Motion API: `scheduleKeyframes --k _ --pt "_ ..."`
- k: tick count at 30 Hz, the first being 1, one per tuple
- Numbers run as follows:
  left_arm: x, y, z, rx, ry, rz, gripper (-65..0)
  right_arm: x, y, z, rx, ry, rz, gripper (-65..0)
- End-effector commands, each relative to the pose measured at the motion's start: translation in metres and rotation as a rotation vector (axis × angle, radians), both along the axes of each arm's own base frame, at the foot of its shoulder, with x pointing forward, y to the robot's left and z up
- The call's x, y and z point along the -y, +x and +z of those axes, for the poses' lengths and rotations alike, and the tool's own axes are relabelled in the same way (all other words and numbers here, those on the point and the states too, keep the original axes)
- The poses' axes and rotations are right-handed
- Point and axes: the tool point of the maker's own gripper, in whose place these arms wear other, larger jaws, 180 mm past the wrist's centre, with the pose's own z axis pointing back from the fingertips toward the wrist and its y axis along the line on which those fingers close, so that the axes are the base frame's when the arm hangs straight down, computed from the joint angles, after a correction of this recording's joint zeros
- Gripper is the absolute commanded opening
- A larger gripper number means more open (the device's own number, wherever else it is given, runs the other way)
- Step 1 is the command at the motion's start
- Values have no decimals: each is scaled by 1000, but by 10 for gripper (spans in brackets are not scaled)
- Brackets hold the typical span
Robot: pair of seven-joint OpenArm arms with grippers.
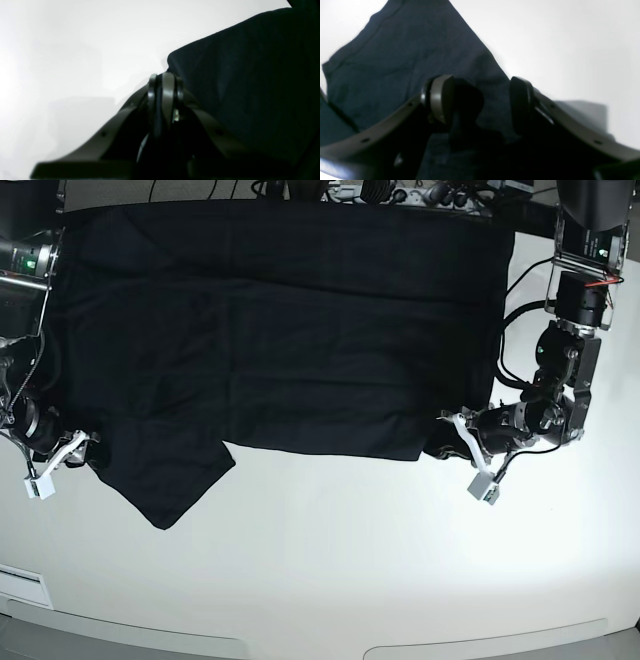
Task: Fold the T-shirt properly
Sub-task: 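Lift the hem with both grippers and fold it over toward the collar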
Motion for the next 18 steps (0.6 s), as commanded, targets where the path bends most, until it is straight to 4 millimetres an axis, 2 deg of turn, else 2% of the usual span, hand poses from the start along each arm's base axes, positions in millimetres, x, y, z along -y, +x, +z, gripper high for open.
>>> scheduleKeyframes --k 1,4,6,9,11,13,16,18 --pt "-13 -13 -13 -68 87 -25 -650 11 12 18 55 -39 -2 -282" --pt "-13 -13 -13 -67 87 -25 -650 26 15 19 81 -133 -25 -282" --pt "-13 -13 -13 -69 87 -25 -650 30 13 14 65 -156 -35 -282" --pt "-13 -14 -14 -69 86 -25 -650 18 3 -3 31 -142 -19 -282" --pt "-13 -14 -13 -69 86 -25 -650 -1 -7 -17 11 -99 28 -289" --pt "-12 -14 -13 -69 85 -25 -650 -15 -16 -28 -8 -76 62 -329" --pt "-12 -13 -13 -68 79 -24 -650 -21 -15 -30 -7 -72 76 -411" --pt "-12 -14 -13 -70 81 -24 -650 -22 -9 -20 16 -46 67 -516"
